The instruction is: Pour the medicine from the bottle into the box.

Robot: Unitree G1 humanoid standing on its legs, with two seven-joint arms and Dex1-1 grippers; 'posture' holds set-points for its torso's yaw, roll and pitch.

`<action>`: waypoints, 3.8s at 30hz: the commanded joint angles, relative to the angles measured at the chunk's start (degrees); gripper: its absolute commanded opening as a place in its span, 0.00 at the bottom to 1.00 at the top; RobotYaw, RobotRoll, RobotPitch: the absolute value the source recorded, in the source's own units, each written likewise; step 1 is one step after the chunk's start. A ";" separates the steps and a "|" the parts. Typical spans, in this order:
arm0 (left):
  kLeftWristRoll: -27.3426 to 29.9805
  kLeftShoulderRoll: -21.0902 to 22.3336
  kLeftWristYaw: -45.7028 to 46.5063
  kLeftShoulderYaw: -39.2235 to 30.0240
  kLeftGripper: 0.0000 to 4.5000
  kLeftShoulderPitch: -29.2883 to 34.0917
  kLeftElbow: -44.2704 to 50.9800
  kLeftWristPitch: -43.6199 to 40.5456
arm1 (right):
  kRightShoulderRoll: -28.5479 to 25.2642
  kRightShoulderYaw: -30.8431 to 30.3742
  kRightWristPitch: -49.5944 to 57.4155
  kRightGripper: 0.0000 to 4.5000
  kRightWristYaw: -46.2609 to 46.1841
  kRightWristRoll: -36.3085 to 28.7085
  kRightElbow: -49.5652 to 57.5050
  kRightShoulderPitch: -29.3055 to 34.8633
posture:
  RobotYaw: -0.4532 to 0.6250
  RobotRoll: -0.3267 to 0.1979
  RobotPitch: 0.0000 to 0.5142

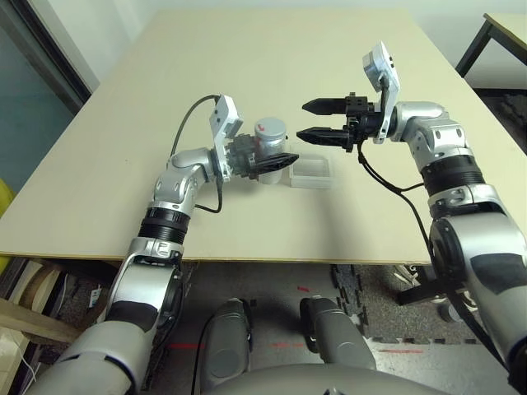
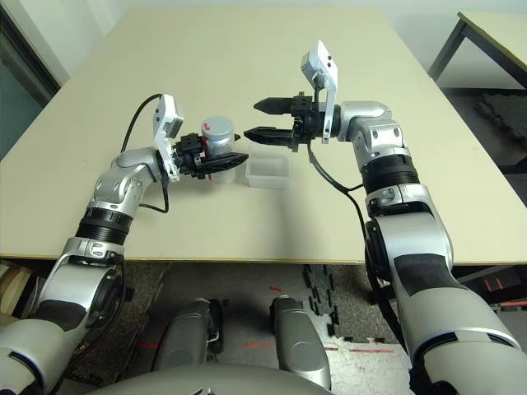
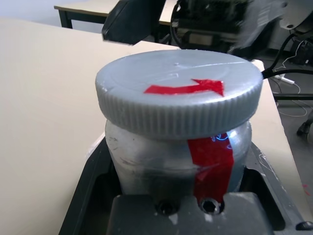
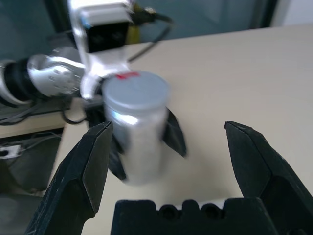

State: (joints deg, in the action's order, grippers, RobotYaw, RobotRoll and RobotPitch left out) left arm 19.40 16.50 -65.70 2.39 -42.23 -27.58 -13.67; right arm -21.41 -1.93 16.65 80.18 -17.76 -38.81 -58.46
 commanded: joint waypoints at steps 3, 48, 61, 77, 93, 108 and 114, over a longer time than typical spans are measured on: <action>-0.51 -0.77 -0.33 1.17 0.63 -0.63 0.03 0.64 | 2.45 -0.95 2.06 1.00 -0.84 -1.10 4.47 0.81 | 0.26 0.62 0.19; -0.12 -1.00 0.16 1.28 0.63 -0.49 1.16 0.06 | 0.68 -0.56 -4.51 1.00 -3.79 2.35 -2.94 -1.32 | 0.27 0.62 0.19; -0.23 -0.57 0.03 1.12 0.63 -0.83 0.52 0.30 | -0.57 -0.71 0.38 1.00 1.35 -1.04 1.46 -0.29 | 0.26 0.62 0.18; -0.16 -1.47 -0.46 2.10 0.63 -0.54 1.83 -0.25 | 3.04 -1.55 0.99 1.00 -1.89 -1.09 4.71 1.06 | 0.26 0.62 0.19; -0.19 -1.57 -0.48 2.09 0.63 -0.78 2.55 -0.48 | 4.66 -2.83 -0.34 0.79 -2.42 0.15 2.38 0.12 | 0.26 0.62 0.19; -0.24 -1.75 0.35 1.34 0.63 -0.52 1.26 -0.19 | 2.90 4.10 5.22 0.57 -8.01 -5.91 5.28 0.81 | 0.26 0.62 0.20; -0.08 -1.25 1.20 0.39 0.63 -0.46 0.90 0.06 | -1.29 6.49 7.26 0.57 -13.72 -5.23 7.98 2.62 | 0.26 0.62 0.20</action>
State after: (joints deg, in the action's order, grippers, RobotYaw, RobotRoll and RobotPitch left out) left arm 19.30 14.79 -64.82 3.18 -42.69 -25.90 -13.95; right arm -21.56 3.29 23.20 68.14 -23.29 -32.35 -56.75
